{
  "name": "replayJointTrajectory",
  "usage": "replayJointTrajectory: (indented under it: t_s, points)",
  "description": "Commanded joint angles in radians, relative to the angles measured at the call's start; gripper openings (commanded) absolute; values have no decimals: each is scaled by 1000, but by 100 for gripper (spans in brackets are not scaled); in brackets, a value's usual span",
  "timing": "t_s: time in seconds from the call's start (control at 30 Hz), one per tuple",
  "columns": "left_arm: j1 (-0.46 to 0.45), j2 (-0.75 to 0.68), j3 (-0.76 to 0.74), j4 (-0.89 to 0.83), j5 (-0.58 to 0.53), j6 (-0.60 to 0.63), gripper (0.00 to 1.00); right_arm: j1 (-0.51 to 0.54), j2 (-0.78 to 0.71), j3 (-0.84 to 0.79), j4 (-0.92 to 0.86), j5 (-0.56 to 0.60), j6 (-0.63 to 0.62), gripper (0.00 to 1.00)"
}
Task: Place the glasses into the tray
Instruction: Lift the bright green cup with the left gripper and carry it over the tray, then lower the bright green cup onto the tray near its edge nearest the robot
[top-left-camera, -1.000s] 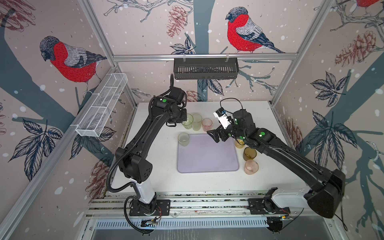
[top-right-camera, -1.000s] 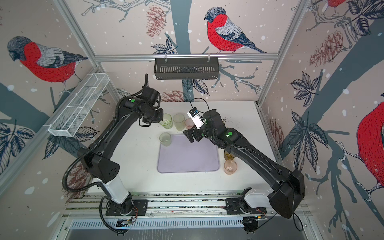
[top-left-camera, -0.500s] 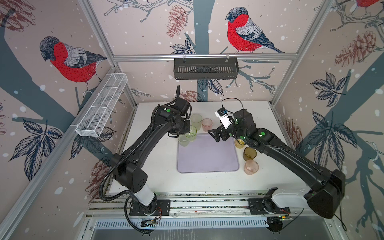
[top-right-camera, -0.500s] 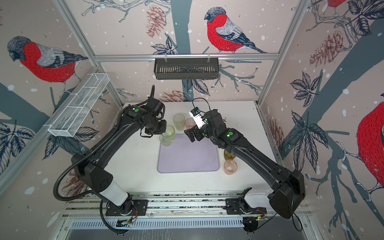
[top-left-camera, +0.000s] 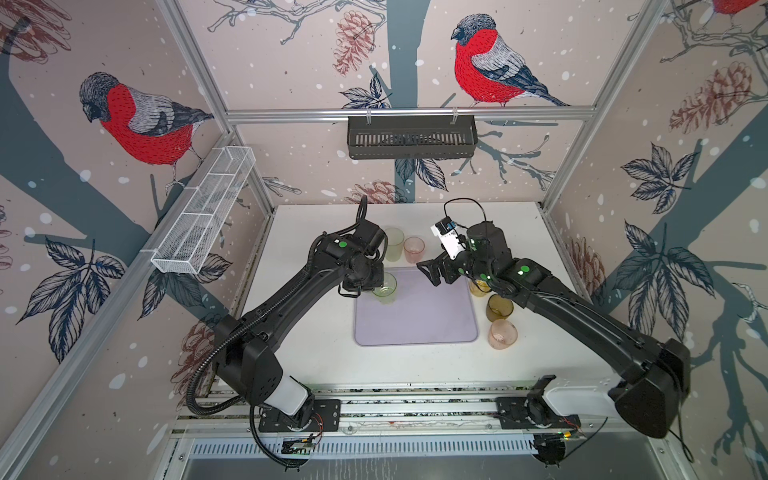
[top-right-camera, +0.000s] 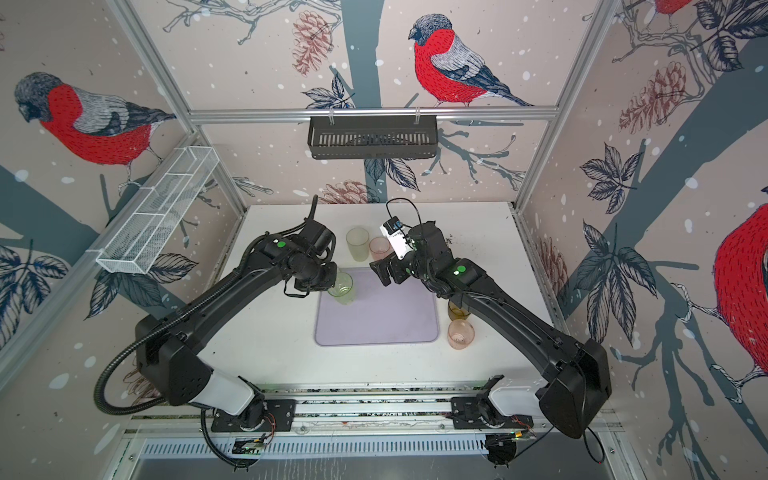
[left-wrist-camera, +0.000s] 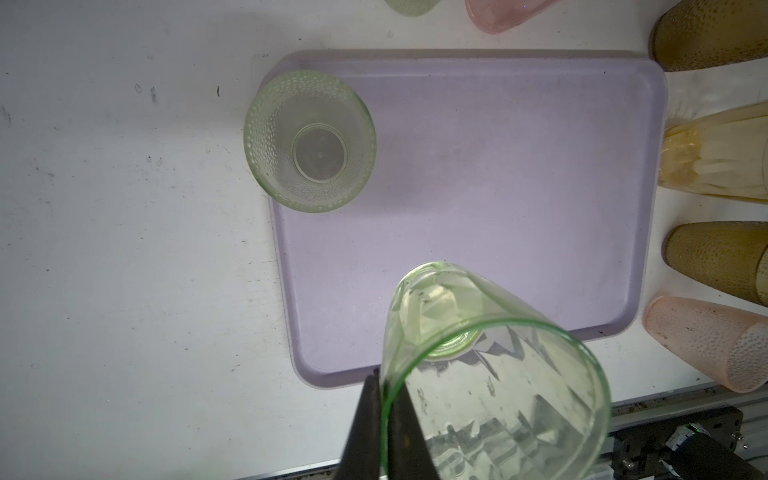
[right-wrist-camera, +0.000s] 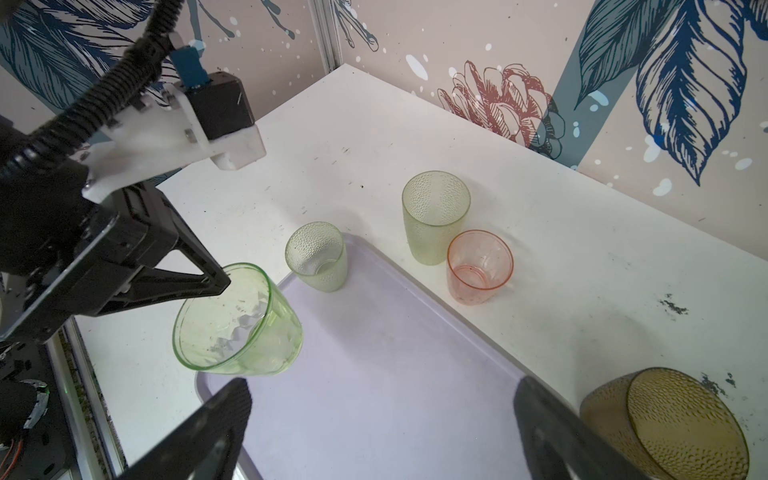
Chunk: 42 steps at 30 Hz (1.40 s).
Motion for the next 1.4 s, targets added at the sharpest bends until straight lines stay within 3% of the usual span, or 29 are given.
replayJointTrajectory:
  t_s: [0.0, 0.67, 1.37]
  points:
    - [-4, -16, -34, 44, -1, -30, 3, -2, 1, 3, 37, -12, 7, 100]
    - [-8, -88, -285, 186, -32, -87, 2, -11, -3, -11, 37, -13, 15, 100]
    - [29, -63, -356, 196, -101, -56, 1, -19, -7, -18, 40, -18, 20, 100]
